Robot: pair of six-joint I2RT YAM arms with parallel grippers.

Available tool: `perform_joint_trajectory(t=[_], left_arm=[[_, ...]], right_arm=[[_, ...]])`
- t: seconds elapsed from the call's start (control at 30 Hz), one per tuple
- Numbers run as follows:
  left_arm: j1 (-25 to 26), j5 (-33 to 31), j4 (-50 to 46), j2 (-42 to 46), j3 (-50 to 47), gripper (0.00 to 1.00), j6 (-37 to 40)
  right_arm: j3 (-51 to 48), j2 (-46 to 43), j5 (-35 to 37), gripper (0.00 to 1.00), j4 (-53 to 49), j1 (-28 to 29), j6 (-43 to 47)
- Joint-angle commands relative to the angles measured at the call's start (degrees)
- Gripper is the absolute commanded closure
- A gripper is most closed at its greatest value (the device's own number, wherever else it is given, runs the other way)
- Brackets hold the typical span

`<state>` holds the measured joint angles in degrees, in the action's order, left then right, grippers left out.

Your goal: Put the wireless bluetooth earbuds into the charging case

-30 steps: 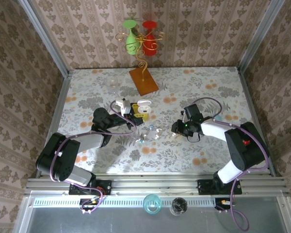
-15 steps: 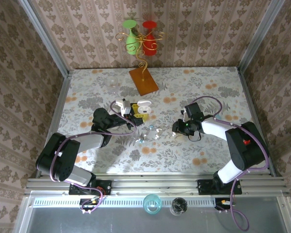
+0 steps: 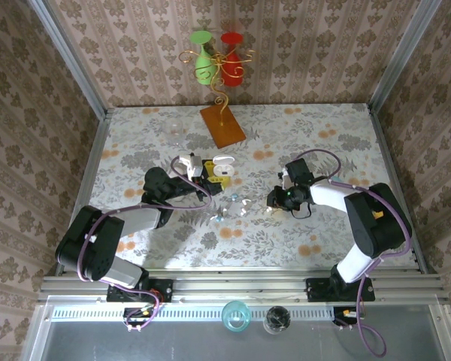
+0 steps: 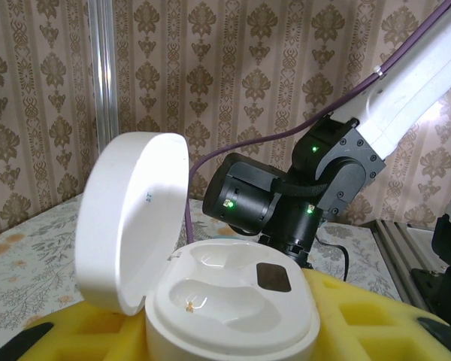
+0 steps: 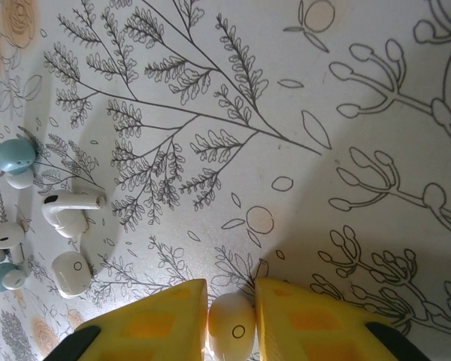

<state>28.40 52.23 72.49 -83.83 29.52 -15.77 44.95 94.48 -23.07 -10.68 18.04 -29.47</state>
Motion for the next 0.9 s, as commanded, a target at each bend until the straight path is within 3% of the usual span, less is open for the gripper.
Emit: perform_joint_trajectory(t=[0.0,0.47,0.6,0.77,0.87], left_arm=[[-0.3,0.5,1.8,1.5,-0.8,0.57,1.2],[0.1,-2.1,1.8,-0.2,-1.1,0.57,4.4],[1.8,-7.7,1.8,-3.0,-1.2,0.58,9.2],[5.1,-22.4,1.8,-6.6,-1.4,0.58,17.2],[6.6,-26.0,1.9,-9.2,-0.6,0.57,20.0]], right_arm=[[1.0,1.1,-2.3,0.75,-1.7,-0.1,1.4],[-0.6,-3.9,0.9,0.81,-1.7,-0.1,0.6],[-0.5,-7.2,3.5,0.81,-2.9,-0.2,0.2],[0.3,-11.8,4.0,0.81,-4.8,-0.2,-0.3],[1.0,-14.3,4.2,0.81,-5.9,-0.3,-0.7]])
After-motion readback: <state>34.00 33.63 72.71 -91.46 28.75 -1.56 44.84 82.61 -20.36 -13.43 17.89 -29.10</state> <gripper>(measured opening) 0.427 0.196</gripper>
